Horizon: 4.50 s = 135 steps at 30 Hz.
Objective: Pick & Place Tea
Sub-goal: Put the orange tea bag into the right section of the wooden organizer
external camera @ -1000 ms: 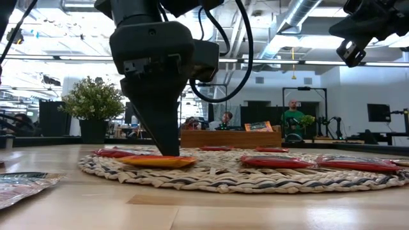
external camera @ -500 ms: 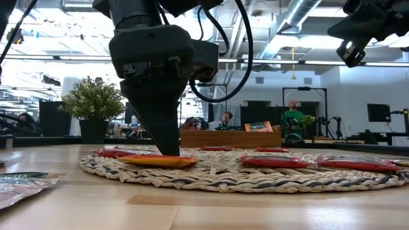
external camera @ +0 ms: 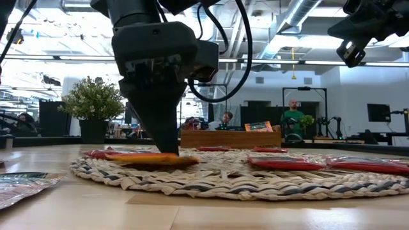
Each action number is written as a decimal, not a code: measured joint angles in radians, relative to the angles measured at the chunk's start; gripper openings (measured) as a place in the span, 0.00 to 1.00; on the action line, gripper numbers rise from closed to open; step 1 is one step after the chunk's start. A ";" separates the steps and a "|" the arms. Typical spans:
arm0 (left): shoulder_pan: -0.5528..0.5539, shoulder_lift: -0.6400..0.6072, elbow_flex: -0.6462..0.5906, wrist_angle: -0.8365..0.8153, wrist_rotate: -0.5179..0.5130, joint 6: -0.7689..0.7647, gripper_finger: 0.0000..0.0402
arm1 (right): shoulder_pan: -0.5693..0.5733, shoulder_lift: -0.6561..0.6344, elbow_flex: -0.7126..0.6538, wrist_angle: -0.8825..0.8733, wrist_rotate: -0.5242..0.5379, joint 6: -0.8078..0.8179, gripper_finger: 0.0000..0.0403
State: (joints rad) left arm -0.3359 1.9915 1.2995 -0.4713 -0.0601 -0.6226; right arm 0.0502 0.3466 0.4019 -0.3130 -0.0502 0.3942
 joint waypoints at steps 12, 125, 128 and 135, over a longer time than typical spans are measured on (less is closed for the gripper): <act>0.000 0.000 0.000 0.018 0.033 -0.025 0.00 | 0.000 0.000 0.000 0.000 -0.002 0.000 0.00; 0.066 -0.006 0.609 -0.374 -0.099 0.211 0.00 | 0.126 0.768 0.012 0.779 -0.108 0.016 0.39; 0.070 -0.006 0.611 -0.370 -0.100 0.212 0.00 | 0.126 0.796 0.039 0.782 -0.108 -0.001 0.39; 0.078 -0.006 0.611 -0.371 -0.108 0.215 0.00 | 0.126 0.860 0.101 0.763 -0.108 -0.052 0.36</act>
State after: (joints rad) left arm -0.2578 1.9858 1.9106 -0.8422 -0.1684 -0.4076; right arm 0.1764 1.2065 0.5033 0.4499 -0.1586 0.3420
